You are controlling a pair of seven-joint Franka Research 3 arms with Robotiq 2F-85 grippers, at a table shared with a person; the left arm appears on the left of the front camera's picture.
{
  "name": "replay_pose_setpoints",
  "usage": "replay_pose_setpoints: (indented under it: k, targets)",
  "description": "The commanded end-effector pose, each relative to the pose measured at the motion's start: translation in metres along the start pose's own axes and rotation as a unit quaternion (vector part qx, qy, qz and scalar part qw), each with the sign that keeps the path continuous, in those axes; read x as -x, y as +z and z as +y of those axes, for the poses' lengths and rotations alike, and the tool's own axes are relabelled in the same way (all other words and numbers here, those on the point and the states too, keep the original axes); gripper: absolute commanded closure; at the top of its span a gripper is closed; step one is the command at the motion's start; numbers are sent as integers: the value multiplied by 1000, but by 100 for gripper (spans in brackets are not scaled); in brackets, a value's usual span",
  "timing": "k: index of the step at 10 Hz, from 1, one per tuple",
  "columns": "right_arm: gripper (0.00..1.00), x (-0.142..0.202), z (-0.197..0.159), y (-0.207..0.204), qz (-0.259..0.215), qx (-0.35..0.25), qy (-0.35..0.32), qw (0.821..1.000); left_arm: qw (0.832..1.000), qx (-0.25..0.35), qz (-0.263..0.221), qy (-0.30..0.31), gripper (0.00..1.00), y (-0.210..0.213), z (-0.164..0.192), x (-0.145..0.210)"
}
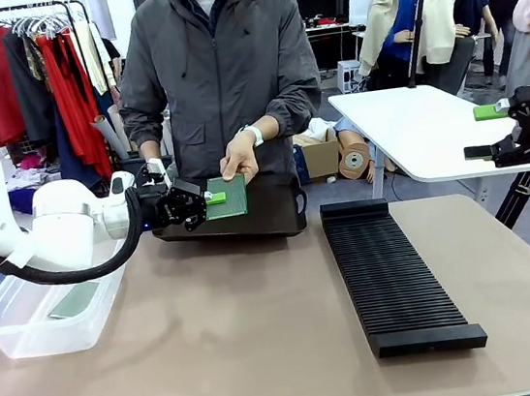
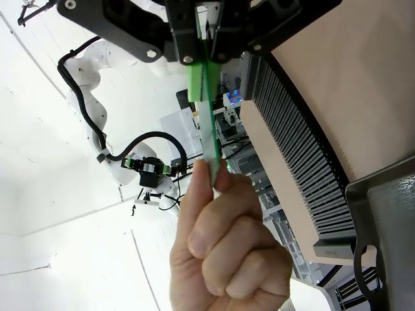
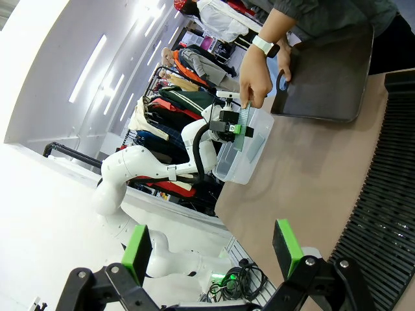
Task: Sort PCBs into racks and boxes based on the side picked up.
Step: If the short side of the Blank PCB is picked up, insert it into the PCB Rack ; if the long side is picked up, place it in the Organizing box.
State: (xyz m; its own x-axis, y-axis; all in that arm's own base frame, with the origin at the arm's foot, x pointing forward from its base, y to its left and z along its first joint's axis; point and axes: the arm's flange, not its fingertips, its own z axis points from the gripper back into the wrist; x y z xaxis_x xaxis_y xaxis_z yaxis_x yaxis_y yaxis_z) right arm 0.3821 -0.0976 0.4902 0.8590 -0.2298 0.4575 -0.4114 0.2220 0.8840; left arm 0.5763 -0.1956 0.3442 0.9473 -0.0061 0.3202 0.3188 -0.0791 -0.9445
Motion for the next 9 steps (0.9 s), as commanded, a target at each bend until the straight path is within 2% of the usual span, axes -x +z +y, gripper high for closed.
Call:
replay_pose_setpoints:
  k: [1,9]
  targets:
    - [0,-1,2,0,-1,-4,1,1000,1000,3,-1,-5,100,-1,0,0]
    - [0,-1,2,0,-1,-4,1,1000,1000,3,-1,-5,100,-1,0,0]
